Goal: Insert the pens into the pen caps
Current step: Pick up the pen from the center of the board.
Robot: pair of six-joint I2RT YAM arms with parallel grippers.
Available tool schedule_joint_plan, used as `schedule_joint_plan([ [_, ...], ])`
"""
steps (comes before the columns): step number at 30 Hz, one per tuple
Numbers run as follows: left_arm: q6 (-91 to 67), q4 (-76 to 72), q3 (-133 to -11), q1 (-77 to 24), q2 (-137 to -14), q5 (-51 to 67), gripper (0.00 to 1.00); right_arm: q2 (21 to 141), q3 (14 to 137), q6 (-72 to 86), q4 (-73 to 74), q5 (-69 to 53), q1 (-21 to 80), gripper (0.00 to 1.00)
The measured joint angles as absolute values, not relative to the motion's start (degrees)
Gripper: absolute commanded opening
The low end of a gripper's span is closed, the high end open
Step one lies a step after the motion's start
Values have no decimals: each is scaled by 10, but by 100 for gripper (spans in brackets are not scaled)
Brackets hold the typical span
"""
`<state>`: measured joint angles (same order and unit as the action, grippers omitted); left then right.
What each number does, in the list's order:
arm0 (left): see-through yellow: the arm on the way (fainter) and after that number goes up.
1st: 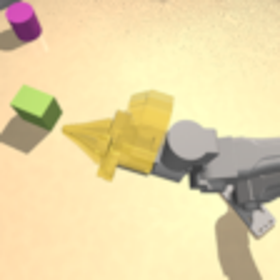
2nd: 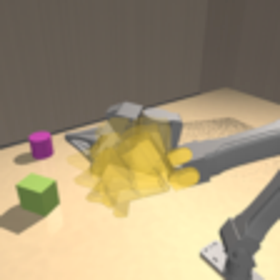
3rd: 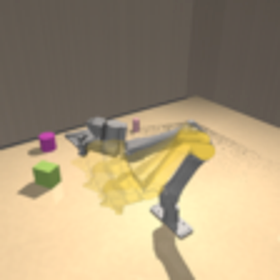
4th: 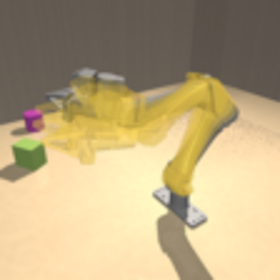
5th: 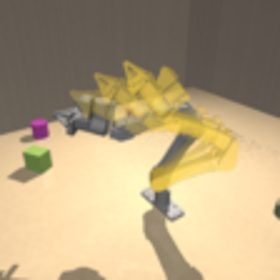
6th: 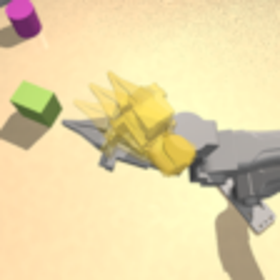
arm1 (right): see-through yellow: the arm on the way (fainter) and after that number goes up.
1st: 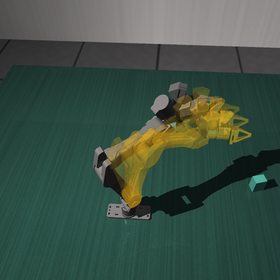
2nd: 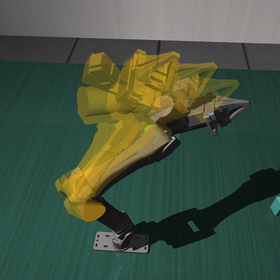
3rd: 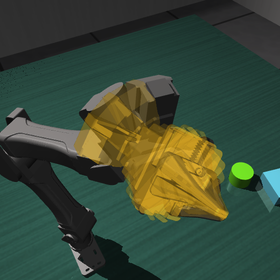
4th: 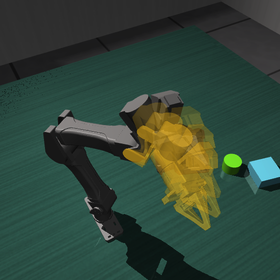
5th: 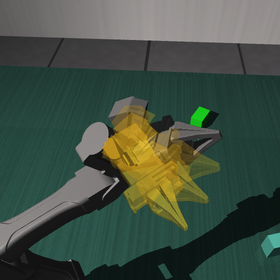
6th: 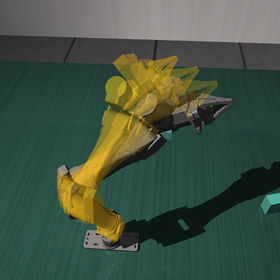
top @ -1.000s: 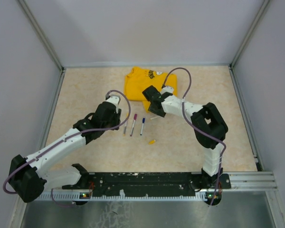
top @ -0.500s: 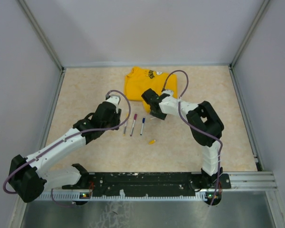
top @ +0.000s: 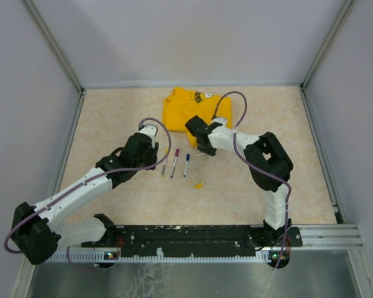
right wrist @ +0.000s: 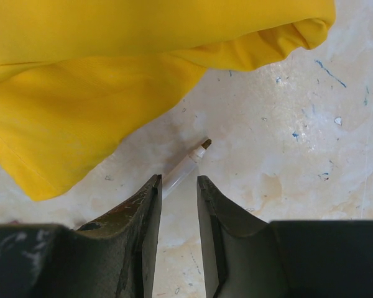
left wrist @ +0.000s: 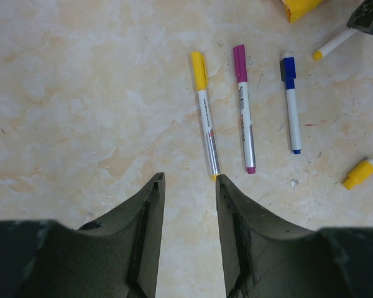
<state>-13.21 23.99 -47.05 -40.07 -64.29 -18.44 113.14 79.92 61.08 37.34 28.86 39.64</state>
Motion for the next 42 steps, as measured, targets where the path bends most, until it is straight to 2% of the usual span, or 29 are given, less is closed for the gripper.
schedule_joint_plan([
  [14, -132, 240, -470, -401, -644, -184, 45, 1131, 782, 606, 373, 286, 396, 31],
  [26, -132, 240, -470, -401, -646, -184, 44, 1124, 767, 586, 358, 288, 397, 19],
  [35, -132, 240, -470, -401, -646, -184, 45, 1064, 674, 423, 249, 219, 396, 17],
  [42, -132, 240, -470, -401, -649, -184, 45, 1030, 644, 291, 236, 134, 381, 16],
])
